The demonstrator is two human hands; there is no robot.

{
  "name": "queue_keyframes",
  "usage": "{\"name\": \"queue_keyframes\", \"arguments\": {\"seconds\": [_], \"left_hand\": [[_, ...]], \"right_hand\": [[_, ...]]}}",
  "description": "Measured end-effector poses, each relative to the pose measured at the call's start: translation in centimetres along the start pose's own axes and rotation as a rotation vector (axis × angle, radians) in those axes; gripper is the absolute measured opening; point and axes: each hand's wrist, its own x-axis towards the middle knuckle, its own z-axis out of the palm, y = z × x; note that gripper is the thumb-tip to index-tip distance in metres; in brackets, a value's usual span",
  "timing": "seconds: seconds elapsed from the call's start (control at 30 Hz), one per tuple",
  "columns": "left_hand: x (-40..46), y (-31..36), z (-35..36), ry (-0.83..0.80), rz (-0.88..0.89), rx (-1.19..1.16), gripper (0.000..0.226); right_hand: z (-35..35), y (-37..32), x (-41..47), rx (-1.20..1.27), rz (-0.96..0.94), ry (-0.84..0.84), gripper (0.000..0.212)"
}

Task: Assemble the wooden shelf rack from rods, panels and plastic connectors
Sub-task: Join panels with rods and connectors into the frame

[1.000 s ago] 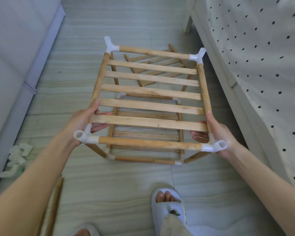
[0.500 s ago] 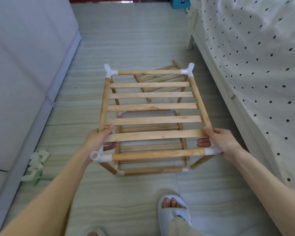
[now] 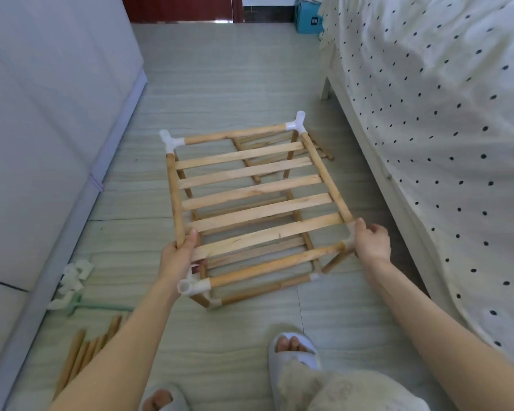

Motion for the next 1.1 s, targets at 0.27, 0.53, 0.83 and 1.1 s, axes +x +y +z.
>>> {"name": "queue_keyframes", "arguments": {"seconds": [0.27,0.53,0.83,1.1], "left_hand": [[-8.2,-3.7,4.1,0.183,-0.017,-0.018,0.045],[-9.6,-5.5,-0.3,0.157,-0.053,-0.077,0.058],[-5.0,-2.3,-10.3,0.528,-0.225,-0.499,0.022],[-2.4,1.1,-9.0,-0.389,-0.543,-0.347,0.083]], "right_hand": [[4.2,-0.2,-7.2,0.163,0.229,-0.519,0.029],[5.8,-2.5,-3.2,-0.121,-0.054,-0.411,0.05],[7.2,-3.5,0.2,-0.422,-0.234,-0.25,0.04],[6.7,-3.1,0.0,-0.338,-0.222,-0.331,0.036]]}}
